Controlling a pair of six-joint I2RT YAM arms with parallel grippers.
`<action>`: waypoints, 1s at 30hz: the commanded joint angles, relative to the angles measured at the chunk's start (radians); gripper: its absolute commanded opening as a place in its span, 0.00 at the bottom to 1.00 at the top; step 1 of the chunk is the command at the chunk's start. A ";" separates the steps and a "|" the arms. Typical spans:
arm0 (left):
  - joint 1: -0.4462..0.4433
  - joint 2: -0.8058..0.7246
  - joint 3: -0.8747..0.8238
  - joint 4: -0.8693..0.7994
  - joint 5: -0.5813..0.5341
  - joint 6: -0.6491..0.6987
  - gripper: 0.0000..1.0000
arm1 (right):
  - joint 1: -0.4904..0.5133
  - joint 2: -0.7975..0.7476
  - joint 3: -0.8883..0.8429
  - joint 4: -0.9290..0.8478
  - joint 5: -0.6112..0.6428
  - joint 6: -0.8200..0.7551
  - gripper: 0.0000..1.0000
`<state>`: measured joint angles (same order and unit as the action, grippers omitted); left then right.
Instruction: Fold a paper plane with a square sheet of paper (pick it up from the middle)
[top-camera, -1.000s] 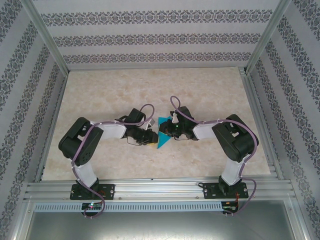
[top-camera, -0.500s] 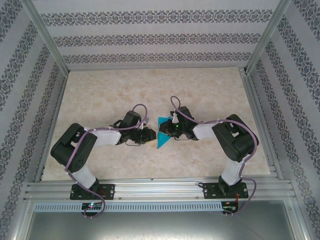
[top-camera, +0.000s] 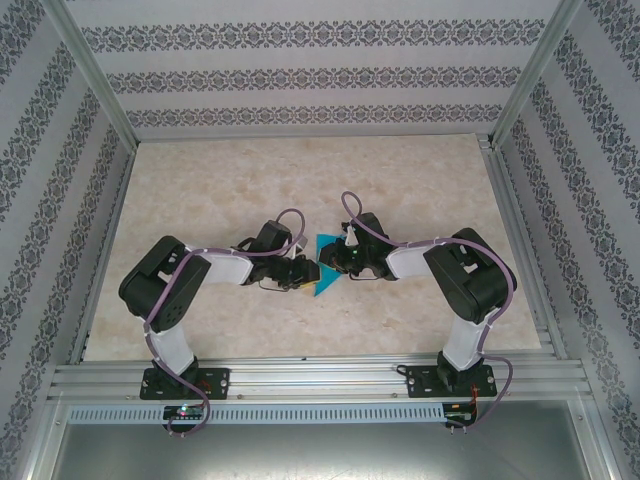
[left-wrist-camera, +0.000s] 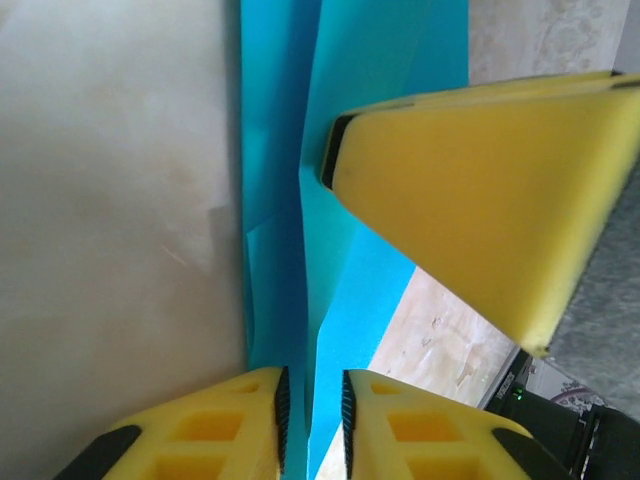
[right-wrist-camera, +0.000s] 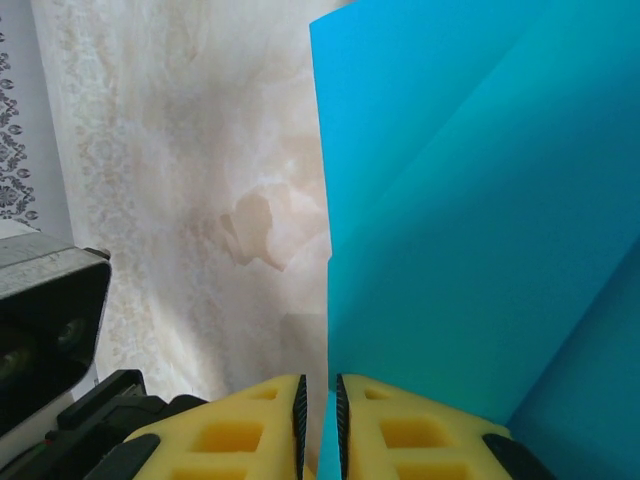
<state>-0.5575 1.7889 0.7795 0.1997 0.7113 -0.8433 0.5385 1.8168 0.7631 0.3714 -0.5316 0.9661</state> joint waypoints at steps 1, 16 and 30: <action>-0.014 0.018 0.027 0.034 0.028 -0.005 0.23 | -0.013 0.013 -0.012 0.003 -0.004 -0.012 0.18; -0.015 0.021 0.018 0.082 0.008 -0.027 0.18 | -0.012 0.018 -0.016 0.002 -0.009 -0.016 0.18; -0.016 0.050 -0.011 0.132 0.096 0.012 0.06 | -0.012 0.024 -0.018 -0.008 -0.016 -0.023 0.18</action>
<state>-0.5629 1.8164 0.7799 0.2638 0.7490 -0.8597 0.5320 1.8172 0.7582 0.3702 -0.5365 0.9653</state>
